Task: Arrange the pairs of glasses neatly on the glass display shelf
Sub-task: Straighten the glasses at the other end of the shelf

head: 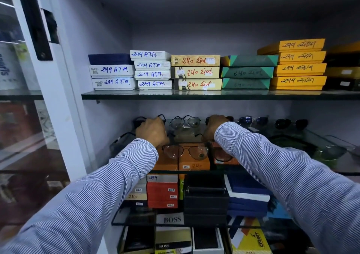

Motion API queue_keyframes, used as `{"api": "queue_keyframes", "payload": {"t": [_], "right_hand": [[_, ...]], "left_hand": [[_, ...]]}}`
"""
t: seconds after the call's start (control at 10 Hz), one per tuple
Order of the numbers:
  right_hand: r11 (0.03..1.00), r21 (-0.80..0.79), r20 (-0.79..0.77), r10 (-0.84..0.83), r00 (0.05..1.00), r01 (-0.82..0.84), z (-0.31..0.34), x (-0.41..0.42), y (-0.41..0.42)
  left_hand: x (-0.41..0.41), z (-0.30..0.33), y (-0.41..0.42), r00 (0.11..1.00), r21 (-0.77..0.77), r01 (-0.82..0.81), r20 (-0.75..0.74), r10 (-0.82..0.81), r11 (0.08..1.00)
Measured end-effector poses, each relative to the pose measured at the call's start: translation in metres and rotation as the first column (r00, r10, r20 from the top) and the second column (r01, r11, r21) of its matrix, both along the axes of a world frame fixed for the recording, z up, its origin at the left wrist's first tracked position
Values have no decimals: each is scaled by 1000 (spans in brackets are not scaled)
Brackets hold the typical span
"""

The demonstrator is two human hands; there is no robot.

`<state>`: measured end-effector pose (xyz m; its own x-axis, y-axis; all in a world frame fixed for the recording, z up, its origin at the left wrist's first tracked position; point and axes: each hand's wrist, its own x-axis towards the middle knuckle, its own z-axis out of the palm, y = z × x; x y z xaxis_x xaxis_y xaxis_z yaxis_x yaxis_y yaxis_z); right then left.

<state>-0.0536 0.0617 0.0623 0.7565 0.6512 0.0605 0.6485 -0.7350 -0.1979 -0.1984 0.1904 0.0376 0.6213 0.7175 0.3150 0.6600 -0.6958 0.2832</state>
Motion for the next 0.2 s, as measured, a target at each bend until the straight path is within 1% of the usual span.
{"api": "queue_keyframes", "payload": {"t": [0.1,0.2], "right_hand": [[1000,-17,12,19,1000,-19,-3,5,5],[999,-30,0,20,1000,-20,-2,7,6]], "left_hand": [[3,-2,-1,999,13,-7,-37,7,1000],[4,-2,-2,1000,8,-3,-25,3,1000]]}}
